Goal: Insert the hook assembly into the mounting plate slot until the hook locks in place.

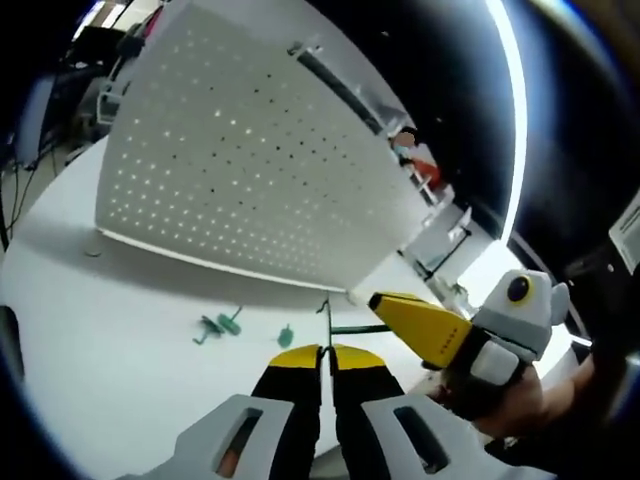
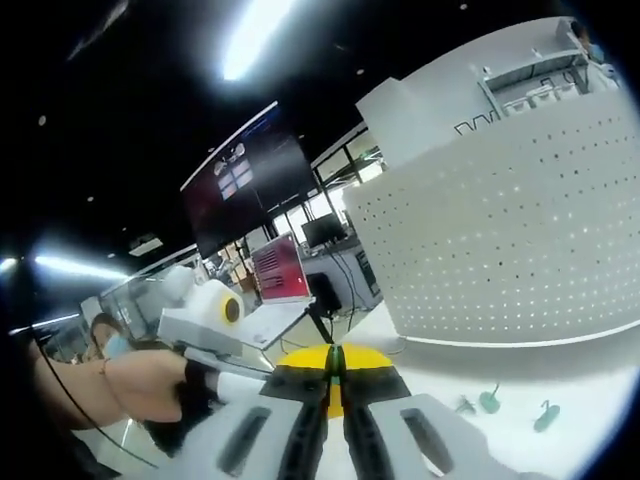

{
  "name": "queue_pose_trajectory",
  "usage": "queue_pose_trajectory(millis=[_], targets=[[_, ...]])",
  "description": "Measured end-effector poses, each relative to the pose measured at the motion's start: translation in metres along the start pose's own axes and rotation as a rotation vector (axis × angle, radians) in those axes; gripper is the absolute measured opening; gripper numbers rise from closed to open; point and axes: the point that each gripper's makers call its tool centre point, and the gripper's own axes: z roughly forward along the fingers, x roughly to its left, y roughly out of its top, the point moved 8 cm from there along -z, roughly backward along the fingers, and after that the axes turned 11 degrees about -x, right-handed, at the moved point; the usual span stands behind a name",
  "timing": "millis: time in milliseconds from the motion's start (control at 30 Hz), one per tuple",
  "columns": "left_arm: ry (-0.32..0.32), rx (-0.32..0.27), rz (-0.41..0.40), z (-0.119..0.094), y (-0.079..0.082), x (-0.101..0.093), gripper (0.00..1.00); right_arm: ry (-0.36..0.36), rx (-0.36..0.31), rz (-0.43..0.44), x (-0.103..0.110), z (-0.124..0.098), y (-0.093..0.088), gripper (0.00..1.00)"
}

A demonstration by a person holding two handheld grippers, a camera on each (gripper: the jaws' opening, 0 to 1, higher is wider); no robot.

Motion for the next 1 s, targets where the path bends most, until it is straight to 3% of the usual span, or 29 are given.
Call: queue_pose_trajectory(millis=[233,400,533,667,1000], targets=[[0.035,-0.015,0.046,-0.001,0.003,0.002,0.01,0.006,0.035,-0.004,0.0,0.005,0.001,0.0],[0.051,-0.039,0.093,-0.004,0.009,0.002,0.01,0.002,0.029,0.045,-0.003,0.004,0.007,0.1],[0.084,-0.063,0.185,-0.008,0.014,0.005,0.01,0.029,0.024,0.085,-0.001,0.002,0.013,0.11],[0.086,-0.084,0.224,-0.008,0.016,0.005,0.01,0.041,0.044,0.102,-0.001,0.004,0.008,0.15],[0.068,-0.066,0.289,-0.004,0.013,0.0,0.01,0.043,0.089,0.088,-0.001,0.005,-0.003,0.14]])
